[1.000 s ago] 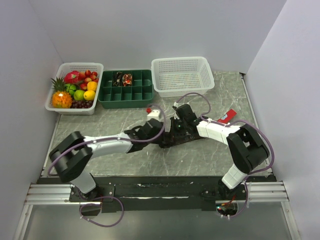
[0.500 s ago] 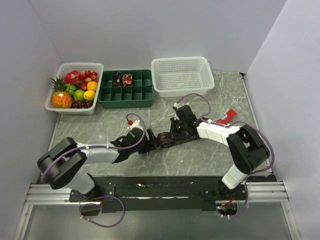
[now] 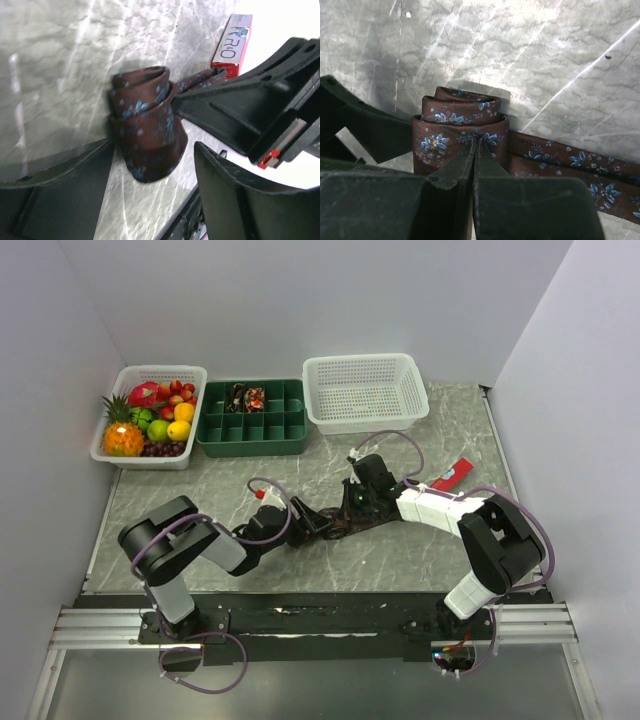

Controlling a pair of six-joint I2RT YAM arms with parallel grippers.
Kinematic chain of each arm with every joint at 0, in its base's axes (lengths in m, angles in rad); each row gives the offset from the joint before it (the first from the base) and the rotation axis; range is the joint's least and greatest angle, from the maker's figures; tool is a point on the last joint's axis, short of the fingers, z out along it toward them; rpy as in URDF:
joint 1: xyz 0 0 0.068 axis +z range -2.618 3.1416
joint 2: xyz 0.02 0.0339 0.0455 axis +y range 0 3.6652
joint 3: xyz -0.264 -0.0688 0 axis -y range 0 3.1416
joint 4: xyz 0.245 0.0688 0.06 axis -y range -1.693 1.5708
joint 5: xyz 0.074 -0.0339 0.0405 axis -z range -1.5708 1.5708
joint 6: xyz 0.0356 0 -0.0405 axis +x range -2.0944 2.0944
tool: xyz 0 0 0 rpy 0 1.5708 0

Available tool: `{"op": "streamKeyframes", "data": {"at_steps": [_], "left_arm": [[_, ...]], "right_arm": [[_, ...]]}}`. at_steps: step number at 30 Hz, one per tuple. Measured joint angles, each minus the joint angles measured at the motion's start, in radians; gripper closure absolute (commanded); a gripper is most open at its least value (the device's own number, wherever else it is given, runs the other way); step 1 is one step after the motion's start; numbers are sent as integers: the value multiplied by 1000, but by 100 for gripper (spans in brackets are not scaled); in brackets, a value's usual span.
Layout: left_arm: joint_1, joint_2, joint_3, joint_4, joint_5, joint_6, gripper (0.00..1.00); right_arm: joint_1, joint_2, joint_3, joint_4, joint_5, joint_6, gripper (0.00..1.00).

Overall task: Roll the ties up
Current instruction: Roll the tie at the center of the board.

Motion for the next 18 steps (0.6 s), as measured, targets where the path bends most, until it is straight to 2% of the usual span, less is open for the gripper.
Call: {"op": "streamKeyframes", "data": {"at_steps": [5, 10, 18], "left_arm": [[2, 63, 22, 52, 9, -20, 42], [2, 95, 22, 93, 6, -26, 59], [2, 90, 13, 105, 2, 31, 77]], "right_arm": [[5, -7, -5, 0, 5, 6, 100], [14, -11, -6, -1, 20, 10, 100], [32, -26, -9, -1, 32, 14, 100]]}}
